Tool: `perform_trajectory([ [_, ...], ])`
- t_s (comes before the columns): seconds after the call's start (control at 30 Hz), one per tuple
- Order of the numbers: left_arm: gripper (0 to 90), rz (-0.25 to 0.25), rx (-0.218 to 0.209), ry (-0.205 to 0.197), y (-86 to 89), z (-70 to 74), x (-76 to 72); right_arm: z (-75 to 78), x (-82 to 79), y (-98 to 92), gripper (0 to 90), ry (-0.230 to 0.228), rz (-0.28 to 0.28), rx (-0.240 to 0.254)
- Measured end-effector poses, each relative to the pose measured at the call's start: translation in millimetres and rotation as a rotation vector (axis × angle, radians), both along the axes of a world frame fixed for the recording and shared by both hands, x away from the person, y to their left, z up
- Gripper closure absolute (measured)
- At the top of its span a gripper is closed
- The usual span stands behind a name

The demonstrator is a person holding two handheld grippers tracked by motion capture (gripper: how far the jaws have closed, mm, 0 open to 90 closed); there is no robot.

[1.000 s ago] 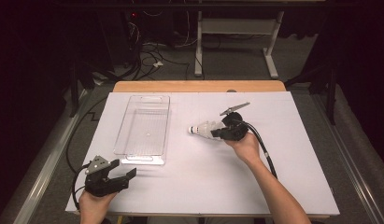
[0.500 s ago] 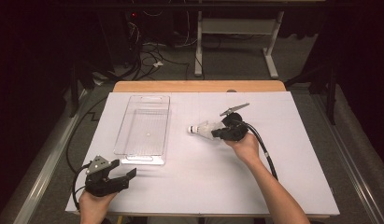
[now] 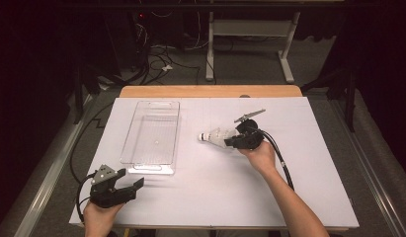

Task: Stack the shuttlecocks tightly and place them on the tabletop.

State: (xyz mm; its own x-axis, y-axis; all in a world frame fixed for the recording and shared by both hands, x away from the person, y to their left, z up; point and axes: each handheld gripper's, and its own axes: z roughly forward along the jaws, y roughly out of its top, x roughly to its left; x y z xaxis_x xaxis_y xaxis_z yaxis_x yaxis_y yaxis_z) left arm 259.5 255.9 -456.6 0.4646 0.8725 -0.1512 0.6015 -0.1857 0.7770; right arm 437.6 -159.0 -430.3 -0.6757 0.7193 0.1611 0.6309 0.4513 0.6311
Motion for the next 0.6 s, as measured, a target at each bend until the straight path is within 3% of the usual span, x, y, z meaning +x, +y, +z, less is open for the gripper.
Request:
perform_trajectory([
  [0.6, 22.8, 0.003, 0.004, -0.001, -0.1, 0.3, -0.3, -0.6, -4.5, -9.3, 60.0, 0.002, -0.022, 0.004],
])
